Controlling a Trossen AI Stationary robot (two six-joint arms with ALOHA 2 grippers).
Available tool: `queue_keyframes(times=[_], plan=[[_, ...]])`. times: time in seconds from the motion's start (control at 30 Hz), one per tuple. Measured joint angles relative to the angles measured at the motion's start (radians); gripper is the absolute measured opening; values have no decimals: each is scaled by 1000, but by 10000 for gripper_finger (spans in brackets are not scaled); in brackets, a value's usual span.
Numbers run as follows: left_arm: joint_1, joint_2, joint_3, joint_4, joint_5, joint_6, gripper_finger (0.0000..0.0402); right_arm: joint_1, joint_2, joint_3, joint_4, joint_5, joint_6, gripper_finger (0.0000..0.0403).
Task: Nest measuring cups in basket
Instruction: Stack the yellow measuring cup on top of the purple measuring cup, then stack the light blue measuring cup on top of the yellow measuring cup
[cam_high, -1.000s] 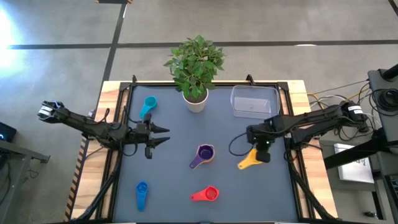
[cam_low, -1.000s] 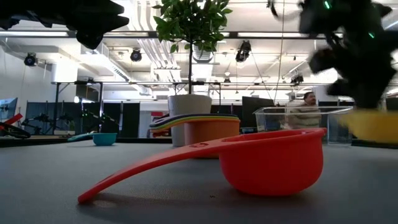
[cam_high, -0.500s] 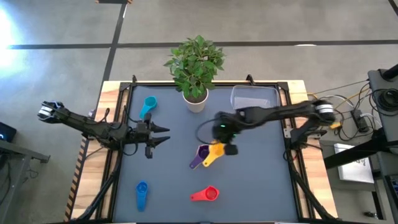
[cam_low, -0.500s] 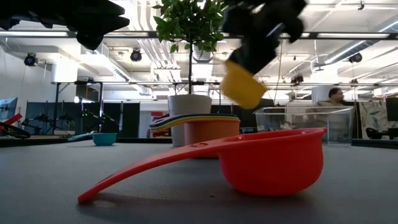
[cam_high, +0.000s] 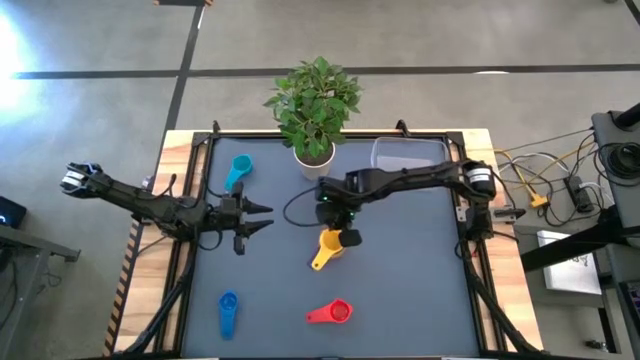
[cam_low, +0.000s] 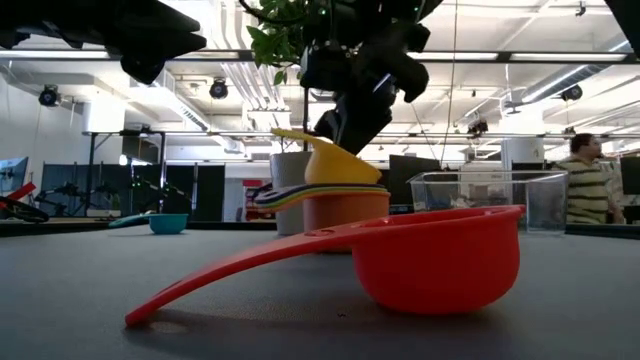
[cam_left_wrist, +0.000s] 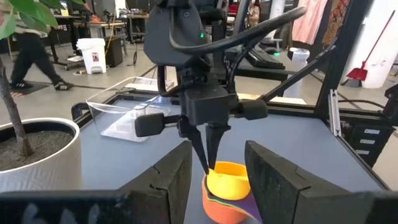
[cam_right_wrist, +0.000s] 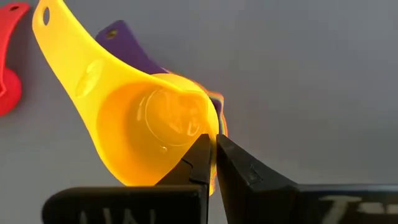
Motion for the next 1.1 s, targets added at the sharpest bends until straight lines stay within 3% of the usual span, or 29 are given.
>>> queue_keyframes(times=[0.23,0.6,0.77,0.93,1.1], plan=[[0,0,0,-9,0,-9,132,-39,-10,-1,-24,4,80,20],[0,0,-1,0,-1,-25,132,-39,-33,-2,-90,12,62,120],[0,0,-2,-5,-33,-49,132,-40,-59,-21,-89,12,87,140],[0,0,-2,-96,-172,-127,132,-33,-136,-136,33,13,111,132],[23,-5,-3,-198,-203,-249,132,-33,-313,-383,367,11,153,122]])
